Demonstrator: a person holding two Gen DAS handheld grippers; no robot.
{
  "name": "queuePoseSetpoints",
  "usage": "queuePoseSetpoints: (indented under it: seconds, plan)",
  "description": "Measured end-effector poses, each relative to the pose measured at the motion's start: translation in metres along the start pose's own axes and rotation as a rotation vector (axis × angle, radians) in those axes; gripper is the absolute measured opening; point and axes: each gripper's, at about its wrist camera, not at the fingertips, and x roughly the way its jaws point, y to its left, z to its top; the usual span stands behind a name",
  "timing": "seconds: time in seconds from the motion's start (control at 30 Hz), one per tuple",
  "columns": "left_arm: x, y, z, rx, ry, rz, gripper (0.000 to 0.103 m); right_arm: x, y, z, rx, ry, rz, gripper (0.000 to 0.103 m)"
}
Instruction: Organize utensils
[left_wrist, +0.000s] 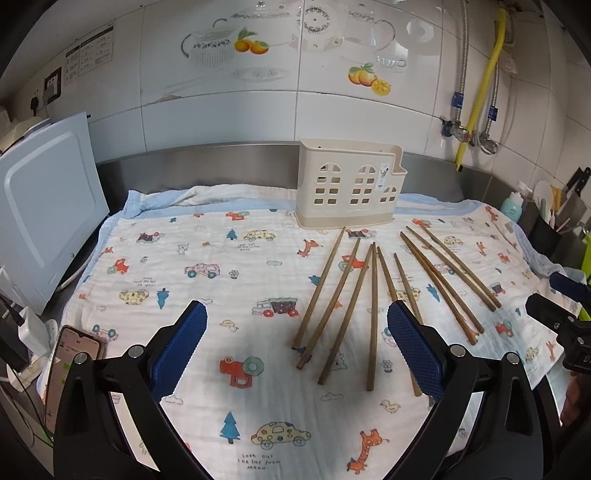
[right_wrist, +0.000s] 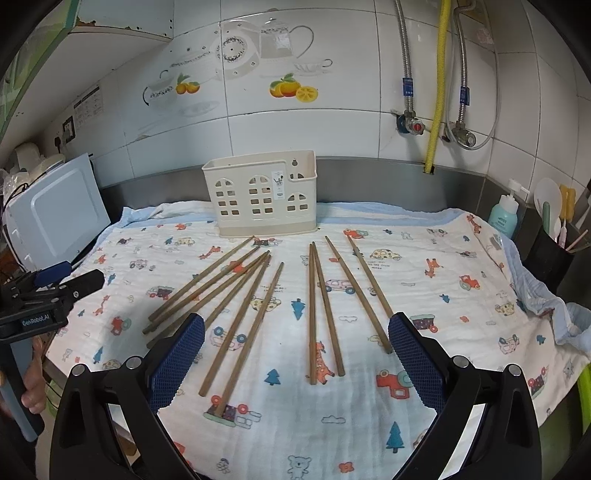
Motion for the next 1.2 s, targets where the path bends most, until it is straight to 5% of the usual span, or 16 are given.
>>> queuePoseSetpoints:
  seconds: [0.27, 0.43, 0.63, 1.2]
  plan:
    - [0.017, 0.006, 0.003, -0.009, 0.027, -0.031, 0.088, 0.01, -0.014, -0.004, 0.007, 0.013, -0.015, 0.096]
    - [0.032, 0.012, 0.004, -0.012, 0.05, -0.044, 0.072, 0.021, -0.027, -0.006, 0.025, 0.035, -0.032, 0.095]
    - [0.051, 0.016, 0.002, -0.017, 0.082, -0.052, 0.064, 0.034, -0.039, -0.01, 0.051, 0.058, -0.042, 0.094]
    - [0.11, 0.01, -0.007, 0.031, 0.205, -0.096, 0.037, 0.072, -0.069, -0.017, 0.079, 0.132, -0.051, 0.073]
